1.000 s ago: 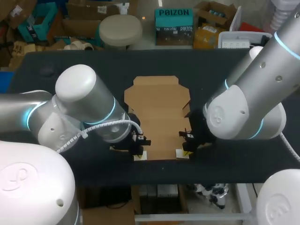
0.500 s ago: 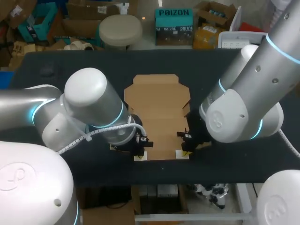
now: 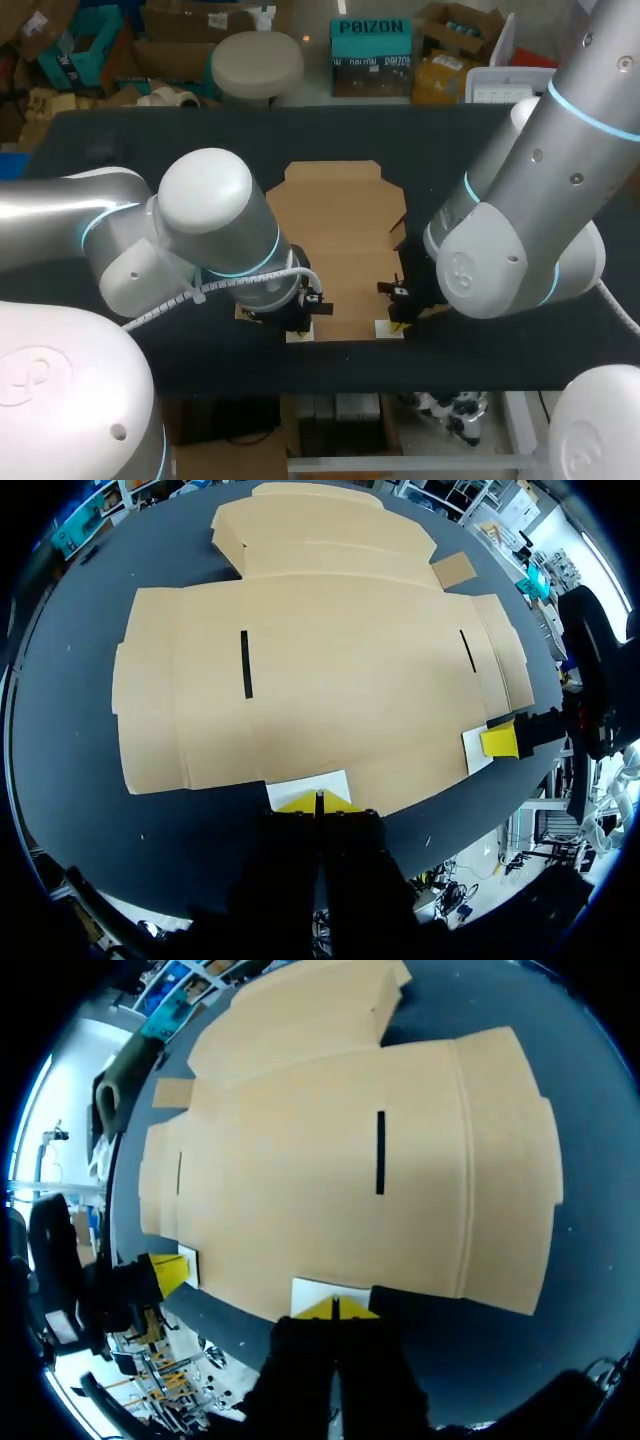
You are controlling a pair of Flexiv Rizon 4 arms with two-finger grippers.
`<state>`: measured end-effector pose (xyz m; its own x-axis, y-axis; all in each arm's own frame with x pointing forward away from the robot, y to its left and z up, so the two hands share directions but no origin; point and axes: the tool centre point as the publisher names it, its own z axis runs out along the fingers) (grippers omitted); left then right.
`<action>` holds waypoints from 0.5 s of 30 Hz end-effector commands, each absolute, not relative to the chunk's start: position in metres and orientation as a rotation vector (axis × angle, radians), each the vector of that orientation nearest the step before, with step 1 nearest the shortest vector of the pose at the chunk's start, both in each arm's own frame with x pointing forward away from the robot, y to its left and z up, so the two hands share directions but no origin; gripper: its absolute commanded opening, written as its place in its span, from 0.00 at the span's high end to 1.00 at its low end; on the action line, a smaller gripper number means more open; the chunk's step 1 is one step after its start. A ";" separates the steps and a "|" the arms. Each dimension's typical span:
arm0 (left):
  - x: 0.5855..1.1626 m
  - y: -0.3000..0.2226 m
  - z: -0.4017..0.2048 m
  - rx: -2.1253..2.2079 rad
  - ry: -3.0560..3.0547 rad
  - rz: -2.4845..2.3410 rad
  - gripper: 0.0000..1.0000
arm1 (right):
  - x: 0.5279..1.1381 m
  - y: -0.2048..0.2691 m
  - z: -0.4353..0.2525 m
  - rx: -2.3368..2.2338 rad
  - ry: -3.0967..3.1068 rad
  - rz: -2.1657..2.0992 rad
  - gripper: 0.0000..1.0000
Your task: Assemble the packaging by folding the flat box into shape, placing the metal phone stand inside, and closing the box properly
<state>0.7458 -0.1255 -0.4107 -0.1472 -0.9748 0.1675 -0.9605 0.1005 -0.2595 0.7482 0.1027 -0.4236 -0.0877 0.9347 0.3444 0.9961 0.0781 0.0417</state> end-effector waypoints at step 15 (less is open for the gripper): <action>0.752 -0.110 -0.370 -2.033 2.329 -0.530 1.00 | 0.753 0.066 -0.392 -1.908 -2.023 -0.582 1.00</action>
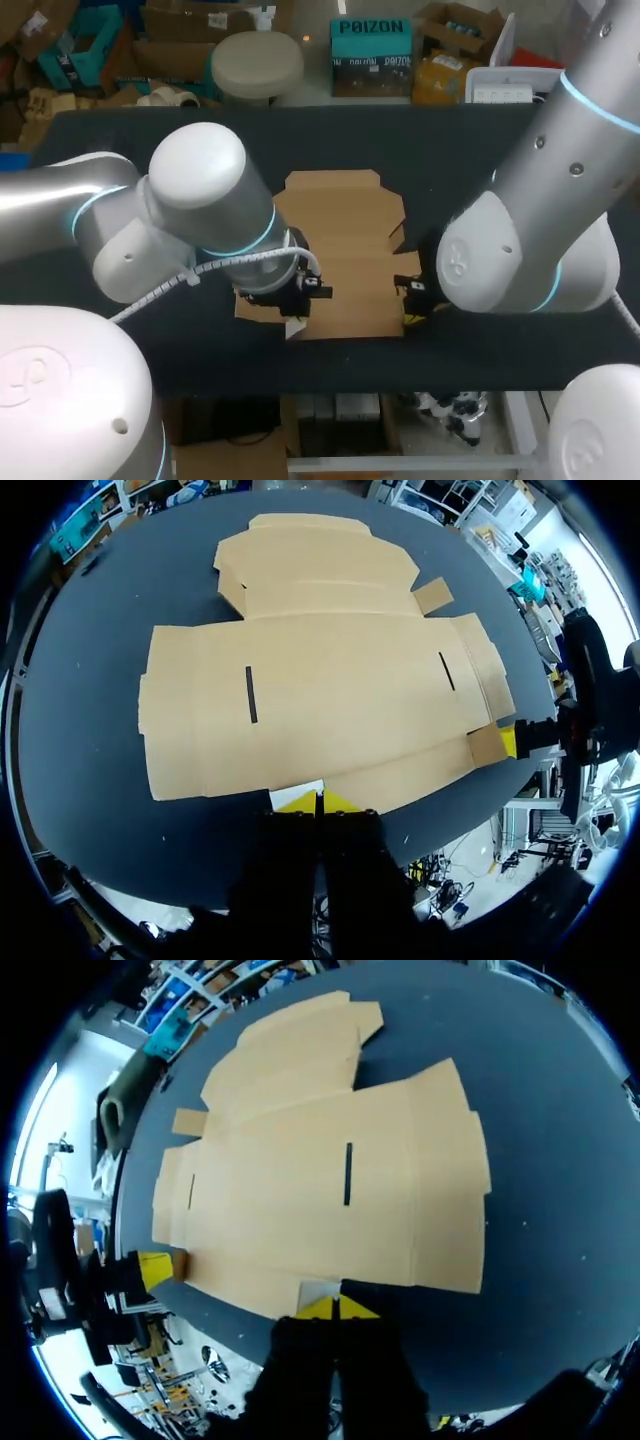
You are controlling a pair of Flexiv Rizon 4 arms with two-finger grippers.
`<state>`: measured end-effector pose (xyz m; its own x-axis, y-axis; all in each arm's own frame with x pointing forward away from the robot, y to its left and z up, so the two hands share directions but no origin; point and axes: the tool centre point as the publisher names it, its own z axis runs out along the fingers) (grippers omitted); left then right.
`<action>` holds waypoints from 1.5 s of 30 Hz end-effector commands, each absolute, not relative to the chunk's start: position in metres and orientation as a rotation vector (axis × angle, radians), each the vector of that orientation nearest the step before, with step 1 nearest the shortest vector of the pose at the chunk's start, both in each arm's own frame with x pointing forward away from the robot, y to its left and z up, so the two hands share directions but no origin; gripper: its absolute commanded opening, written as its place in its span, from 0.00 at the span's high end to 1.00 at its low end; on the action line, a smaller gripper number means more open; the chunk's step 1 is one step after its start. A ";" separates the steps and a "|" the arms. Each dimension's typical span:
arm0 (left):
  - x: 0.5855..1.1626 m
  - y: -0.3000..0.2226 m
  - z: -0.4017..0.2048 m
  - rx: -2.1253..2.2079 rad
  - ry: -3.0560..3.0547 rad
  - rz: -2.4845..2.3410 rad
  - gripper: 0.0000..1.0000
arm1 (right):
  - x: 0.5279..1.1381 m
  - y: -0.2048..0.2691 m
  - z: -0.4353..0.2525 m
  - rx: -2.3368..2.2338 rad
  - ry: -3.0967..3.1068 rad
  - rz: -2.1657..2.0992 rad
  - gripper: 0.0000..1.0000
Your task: Assemble the packaging by folding the flat box into shape, placing the metal phone stand inside, and closing the box properly
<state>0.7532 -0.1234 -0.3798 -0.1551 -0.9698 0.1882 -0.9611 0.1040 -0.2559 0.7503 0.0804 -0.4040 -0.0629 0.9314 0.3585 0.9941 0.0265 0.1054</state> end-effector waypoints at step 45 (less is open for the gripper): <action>0.783 -0.048 -0.297 -2.144 2.364 -0.804 0.00 | 0.808 0.003 -0.319 -1.755 -1.803 -0.832 0.00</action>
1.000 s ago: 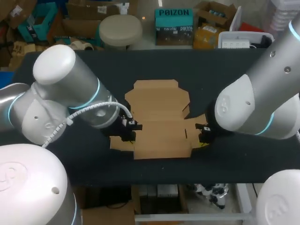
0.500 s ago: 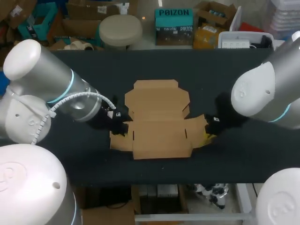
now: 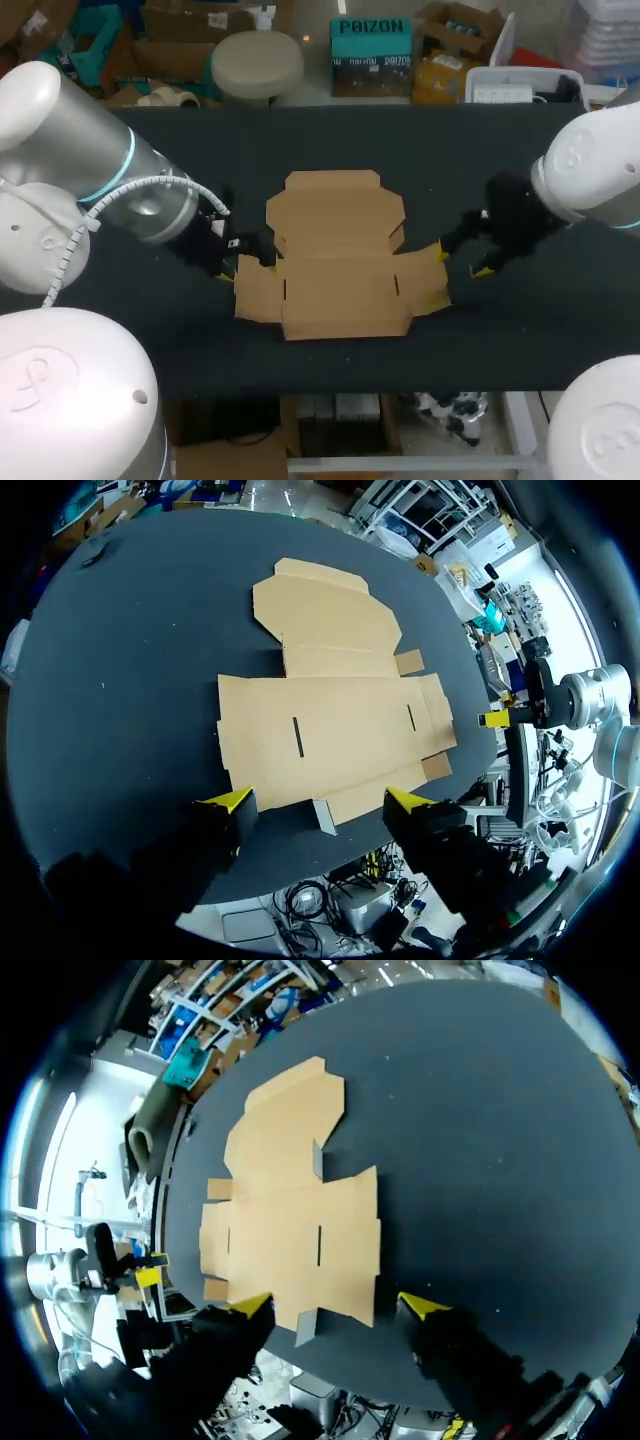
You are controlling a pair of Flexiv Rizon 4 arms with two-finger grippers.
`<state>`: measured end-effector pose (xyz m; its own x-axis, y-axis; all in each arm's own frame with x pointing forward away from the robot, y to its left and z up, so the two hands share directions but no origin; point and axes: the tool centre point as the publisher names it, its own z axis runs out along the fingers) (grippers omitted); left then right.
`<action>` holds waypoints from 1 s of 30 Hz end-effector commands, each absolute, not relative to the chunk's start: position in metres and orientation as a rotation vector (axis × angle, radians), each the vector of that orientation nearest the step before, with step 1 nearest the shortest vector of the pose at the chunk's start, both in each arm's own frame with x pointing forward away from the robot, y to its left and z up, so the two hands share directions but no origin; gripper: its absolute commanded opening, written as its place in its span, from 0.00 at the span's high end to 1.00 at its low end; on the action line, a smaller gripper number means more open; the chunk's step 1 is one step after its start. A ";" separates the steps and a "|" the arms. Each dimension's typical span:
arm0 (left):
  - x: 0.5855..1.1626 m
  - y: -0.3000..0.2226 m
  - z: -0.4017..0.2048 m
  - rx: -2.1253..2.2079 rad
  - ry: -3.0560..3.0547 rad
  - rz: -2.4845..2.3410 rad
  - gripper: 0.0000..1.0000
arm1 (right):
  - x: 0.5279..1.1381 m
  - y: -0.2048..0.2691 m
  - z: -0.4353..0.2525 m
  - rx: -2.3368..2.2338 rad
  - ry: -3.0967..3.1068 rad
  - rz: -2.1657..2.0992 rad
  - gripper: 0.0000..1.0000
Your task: Assemble the packaging by folding the flat box into shape, placing the metal phone stand inside, and closing the box properly
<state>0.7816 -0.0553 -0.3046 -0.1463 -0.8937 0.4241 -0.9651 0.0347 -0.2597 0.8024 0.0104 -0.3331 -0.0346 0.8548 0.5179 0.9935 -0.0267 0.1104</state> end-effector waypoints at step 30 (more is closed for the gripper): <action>0.803 -0.037 -0.271 1.859 -2.126 0.765 0.00 | 0.827 -0.006 -0.302 -1.751 -1.690 -0.844 0.00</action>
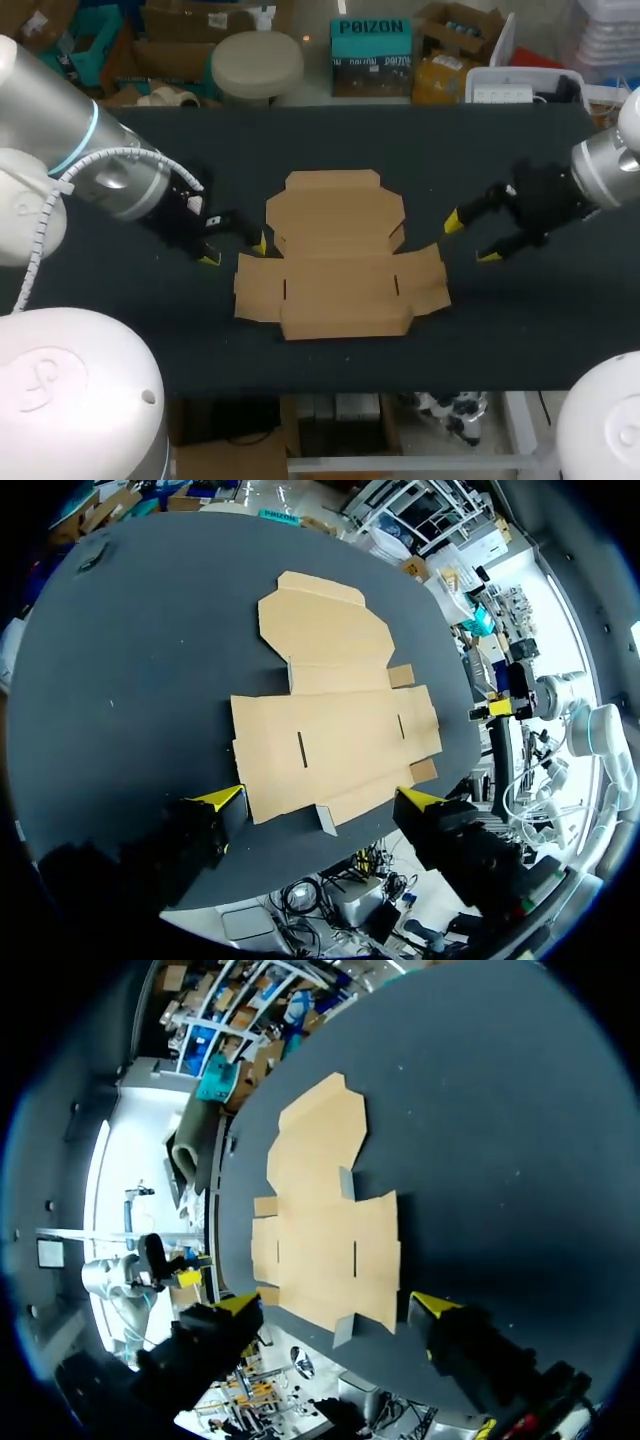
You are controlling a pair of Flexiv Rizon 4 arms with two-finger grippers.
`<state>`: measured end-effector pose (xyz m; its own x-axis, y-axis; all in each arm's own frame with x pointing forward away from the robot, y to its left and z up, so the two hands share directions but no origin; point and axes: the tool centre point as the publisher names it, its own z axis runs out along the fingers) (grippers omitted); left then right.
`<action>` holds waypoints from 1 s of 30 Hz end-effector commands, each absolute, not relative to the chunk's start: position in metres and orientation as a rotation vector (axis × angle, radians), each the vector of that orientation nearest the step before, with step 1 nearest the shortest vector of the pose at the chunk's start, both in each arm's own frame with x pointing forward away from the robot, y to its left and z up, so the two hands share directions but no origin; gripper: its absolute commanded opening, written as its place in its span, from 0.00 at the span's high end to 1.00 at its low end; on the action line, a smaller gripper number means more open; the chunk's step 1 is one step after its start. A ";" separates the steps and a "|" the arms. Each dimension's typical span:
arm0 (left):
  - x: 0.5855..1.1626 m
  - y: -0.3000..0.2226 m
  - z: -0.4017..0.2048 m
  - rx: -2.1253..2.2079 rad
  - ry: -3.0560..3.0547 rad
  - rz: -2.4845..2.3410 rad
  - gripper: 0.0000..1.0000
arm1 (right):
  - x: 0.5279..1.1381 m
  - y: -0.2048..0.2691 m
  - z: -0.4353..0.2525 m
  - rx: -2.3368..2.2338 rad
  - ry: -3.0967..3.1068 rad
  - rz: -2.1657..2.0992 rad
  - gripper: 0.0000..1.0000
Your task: Assemble the packaging by folding the flat box into shape, placing the metal phone stand inside, and closing the box properly
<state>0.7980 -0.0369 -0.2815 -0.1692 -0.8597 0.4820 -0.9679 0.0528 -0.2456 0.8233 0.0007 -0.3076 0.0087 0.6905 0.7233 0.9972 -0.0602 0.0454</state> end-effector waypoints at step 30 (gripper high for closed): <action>0.872 -0.024 -0.262 1.705 -2.095 0.816 0.00 | 0.923 0.011 -0.358 -1.481 -1.626 -0.954 0.35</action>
